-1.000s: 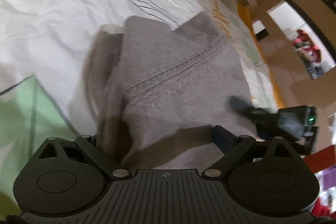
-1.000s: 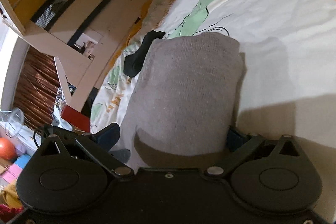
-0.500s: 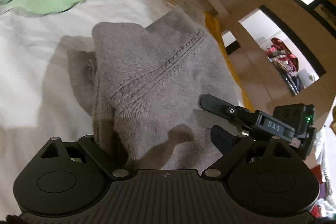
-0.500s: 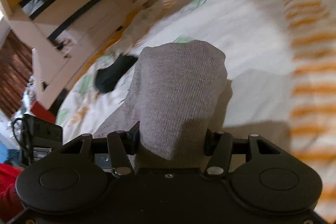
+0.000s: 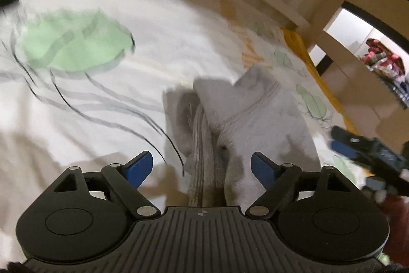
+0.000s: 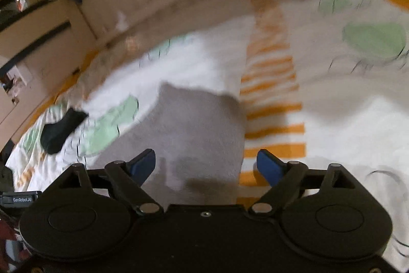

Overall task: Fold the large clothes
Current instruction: 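Release the folded hoodie with both tools and pull them back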

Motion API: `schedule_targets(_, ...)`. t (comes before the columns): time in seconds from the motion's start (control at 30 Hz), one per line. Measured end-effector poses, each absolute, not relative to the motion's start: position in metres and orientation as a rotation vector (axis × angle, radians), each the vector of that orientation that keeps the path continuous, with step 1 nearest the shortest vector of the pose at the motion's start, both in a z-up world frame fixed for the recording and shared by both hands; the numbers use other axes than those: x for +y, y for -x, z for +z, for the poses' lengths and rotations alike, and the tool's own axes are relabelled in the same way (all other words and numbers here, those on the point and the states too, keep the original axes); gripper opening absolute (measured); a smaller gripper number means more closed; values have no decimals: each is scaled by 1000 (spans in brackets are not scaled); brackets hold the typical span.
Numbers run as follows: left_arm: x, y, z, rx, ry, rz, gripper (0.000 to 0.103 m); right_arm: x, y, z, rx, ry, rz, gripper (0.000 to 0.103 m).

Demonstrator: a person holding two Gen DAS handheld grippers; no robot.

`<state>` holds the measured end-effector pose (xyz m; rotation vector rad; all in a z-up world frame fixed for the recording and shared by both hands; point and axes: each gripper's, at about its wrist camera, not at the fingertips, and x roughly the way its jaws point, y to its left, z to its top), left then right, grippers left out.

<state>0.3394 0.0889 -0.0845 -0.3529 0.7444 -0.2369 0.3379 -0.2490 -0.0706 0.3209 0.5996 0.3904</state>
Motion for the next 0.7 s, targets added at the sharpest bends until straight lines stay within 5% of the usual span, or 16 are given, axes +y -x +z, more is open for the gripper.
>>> schedule_targets(0.27, 43, -279, -25, 626, 64, -75, 84, -227, -262, -17, 502, -153, 247, 103)
schedule_targets(0.7, 3, -220, -29, 780, 44, -4, 85, -215, -171, -16, 569, -161, 137, 103)
